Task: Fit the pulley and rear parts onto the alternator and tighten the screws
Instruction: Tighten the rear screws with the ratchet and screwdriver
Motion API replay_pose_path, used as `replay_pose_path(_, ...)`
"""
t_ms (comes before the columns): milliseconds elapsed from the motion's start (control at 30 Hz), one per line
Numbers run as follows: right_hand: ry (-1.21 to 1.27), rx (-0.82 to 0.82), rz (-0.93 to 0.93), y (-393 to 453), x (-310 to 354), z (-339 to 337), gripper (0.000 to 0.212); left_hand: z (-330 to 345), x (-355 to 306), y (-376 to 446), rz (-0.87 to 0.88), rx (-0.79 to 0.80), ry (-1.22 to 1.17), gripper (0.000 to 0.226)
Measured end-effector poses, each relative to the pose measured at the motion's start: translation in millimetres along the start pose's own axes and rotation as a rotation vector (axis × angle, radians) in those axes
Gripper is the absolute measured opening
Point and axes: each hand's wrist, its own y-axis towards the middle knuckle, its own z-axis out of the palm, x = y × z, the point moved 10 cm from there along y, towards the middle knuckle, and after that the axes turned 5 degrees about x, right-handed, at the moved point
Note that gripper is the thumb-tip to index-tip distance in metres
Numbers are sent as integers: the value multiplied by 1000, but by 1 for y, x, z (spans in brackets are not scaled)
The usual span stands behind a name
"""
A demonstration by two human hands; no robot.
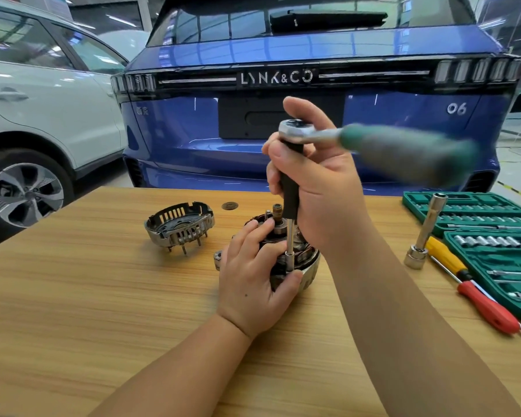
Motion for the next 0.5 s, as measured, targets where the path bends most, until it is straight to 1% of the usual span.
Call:
replay_pose_path(67,45,7,-1,0,1,0,40,0,0,0,-7,4,4,42)
replay_pose_path(133,140,17,24,0,0,1,36,0,0,0,-6,8,1,42)
replay_pose_path(200,241,26,48,0,1,3,35,-1,-1,0,18,-7,4,41)
replay_pose_path(267,255,-3,76,1,0,1,31,-2,-2,0,28,-19,5,41)
replay_pose_path(333,199,-46,107,1,0,-2,25,-1,-1,1,21,-17,7,42)
replay_pose_path(400,103,-98,107,-1,2,-4,28,0,-1,0,21,-20,15,42)
replay_pose_path(467,-92,-204,87,-5,8,-12,31,1,1,0,10,-8,11,43)
replay_pose_path(500,-174,-264,81,-6,11,-18,26,2,2,0,5,-1,7,44)
